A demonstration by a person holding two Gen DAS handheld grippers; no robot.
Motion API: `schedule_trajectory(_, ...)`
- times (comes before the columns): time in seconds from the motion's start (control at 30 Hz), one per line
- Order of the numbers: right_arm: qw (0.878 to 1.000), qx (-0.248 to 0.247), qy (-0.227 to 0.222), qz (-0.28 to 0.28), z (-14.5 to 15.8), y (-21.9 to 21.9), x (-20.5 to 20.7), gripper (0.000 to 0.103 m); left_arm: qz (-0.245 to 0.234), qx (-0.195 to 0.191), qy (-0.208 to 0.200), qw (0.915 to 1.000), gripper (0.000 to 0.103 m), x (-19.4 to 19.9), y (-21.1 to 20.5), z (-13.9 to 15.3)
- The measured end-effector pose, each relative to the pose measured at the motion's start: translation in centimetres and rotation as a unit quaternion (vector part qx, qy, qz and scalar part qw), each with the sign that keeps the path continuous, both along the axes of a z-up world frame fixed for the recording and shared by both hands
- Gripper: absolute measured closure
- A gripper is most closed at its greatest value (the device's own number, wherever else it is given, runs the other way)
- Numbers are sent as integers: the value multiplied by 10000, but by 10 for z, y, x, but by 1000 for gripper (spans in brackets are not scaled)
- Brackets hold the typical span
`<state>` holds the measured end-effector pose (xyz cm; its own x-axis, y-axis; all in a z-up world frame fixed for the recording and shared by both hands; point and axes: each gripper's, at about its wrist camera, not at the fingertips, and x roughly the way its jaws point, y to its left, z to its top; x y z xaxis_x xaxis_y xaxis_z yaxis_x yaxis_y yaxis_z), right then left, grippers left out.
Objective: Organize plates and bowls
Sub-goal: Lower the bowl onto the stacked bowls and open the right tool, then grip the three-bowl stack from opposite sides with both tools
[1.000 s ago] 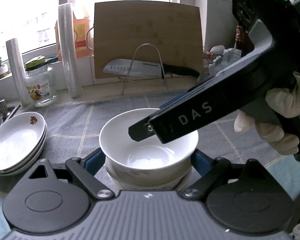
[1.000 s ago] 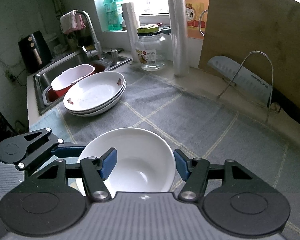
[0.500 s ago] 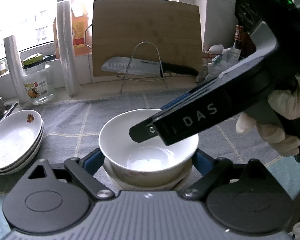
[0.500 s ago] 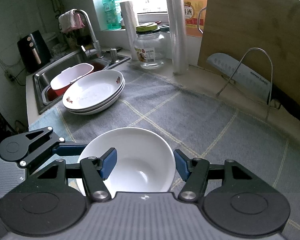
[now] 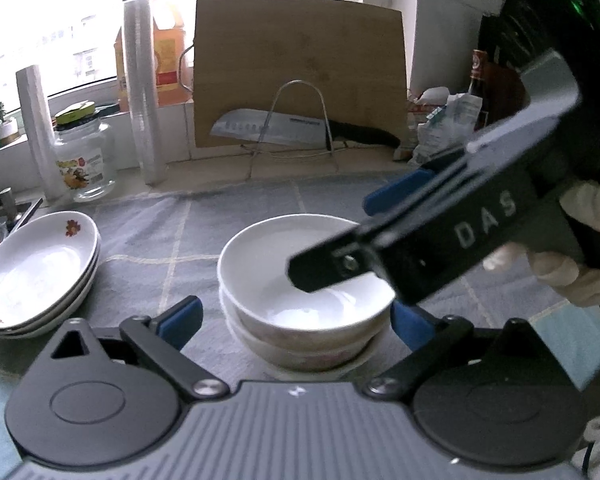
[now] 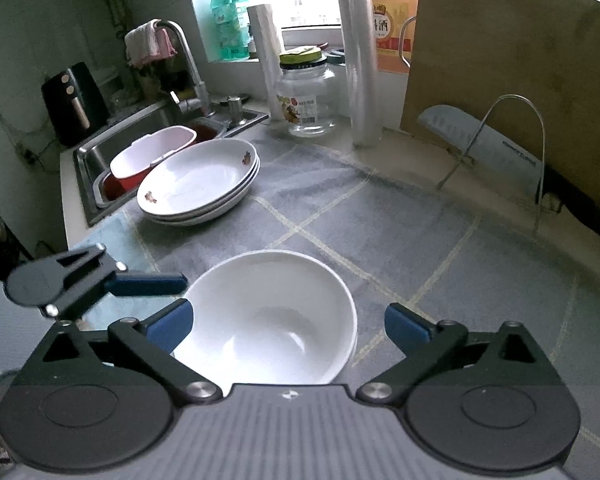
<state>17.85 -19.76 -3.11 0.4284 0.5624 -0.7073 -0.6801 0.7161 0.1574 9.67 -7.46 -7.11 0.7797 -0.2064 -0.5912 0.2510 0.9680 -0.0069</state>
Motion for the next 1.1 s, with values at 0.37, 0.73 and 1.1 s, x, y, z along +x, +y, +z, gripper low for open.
schedule_trajectory(0.37, 9999, 121, -83, 74, 5, -16, -20, 0, -242, -66, 369, 9990, 3, -8, 32, -5)
schedule_trajectory(0.73, 9978, -614, 136, -213, -28, -26, -45, 0, -1418, 545, 1047, 9828, 3, 22, 49, -46)
schedule_trajectory(1.1, 9910, -1295, 214, -270, -81, -5, -46, 0, -2222, 787, 1205, 9643, 0, 45, 36, -58)
